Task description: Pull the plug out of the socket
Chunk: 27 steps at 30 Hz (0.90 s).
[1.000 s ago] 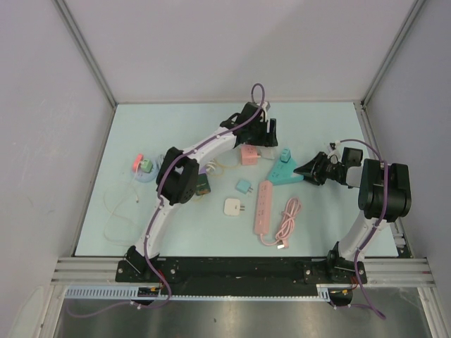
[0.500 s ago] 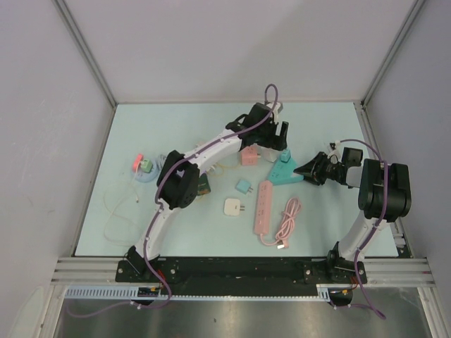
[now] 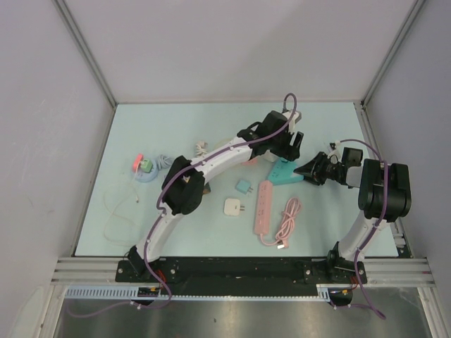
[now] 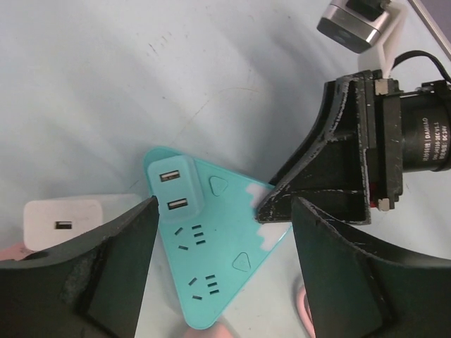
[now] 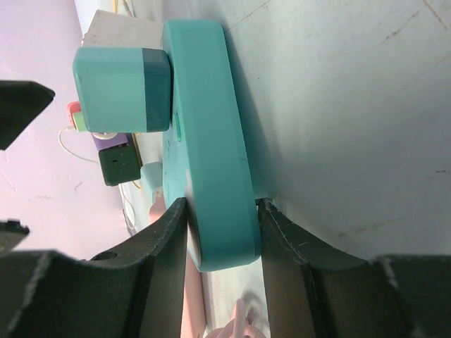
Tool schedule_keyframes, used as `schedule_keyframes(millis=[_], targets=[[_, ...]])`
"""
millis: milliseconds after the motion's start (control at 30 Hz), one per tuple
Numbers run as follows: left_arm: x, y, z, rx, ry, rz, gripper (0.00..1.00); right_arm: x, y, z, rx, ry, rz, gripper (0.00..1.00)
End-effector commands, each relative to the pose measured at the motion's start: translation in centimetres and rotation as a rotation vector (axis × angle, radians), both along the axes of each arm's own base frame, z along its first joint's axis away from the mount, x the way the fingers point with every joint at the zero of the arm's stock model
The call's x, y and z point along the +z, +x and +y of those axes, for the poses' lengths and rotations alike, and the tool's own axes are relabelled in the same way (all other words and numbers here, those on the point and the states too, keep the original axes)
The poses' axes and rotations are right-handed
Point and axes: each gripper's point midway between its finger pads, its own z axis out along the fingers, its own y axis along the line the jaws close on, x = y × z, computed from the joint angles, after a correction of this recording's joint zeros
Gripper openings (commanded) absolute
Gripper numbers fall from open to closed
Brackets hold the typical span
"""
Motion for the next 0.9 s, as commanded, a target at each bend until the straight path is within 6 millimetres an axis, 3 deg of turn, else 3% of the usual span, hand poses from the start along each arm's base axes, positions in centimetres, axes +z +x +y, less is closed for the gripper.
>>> schedule_keyframes(millis=[0, 267, 600, 700, 800, 833, 867], targets=[[0.9, 1.0, 0.4, 0.013, -0.013, -0.04, 0.8, -5.3, -0.9, -3.0, -0.119, -0.183, 0.139, 0.13], [-0.1, 1.4, -0.2, 0.012, -0.018, -0.032, 0.8, -5.3, -0.9, -3.0, -0.119, -0.181, 0.137, 0.13], [-1.5, 1.7, -0.8, 0.022, -0.031, -0.004, 0.73, -5.3, -0.9, -3.0, -0.119, -0.182, 0.139, 0.13], [-1.3, 2.1, -1.2, 0.029, -0.045, -0.01, 0.66, -5.3, -0.9, -3.0, -0.118, -0.182, 0.139, 0.13], [-0.9, 2.2, -1.6, 0.033, -0.061, -0.01, 0.43, -5.3, -0.9, -2.9, -0.117, -0.181, 0.137, 0.13], [-0.6, 2.3, -1.7, 0.032, -0.064, -0.014, 0.29, -5.3, -0.9, -3.0, -0.119, -0.181, 0.137, 0.13], [-0.7, 2.3, -1.6, 0.034, -0.06, -0.01, 0.23, -5.3, -0.9, -3.0, -0.119, -0.182, 0.139, 0.13]])
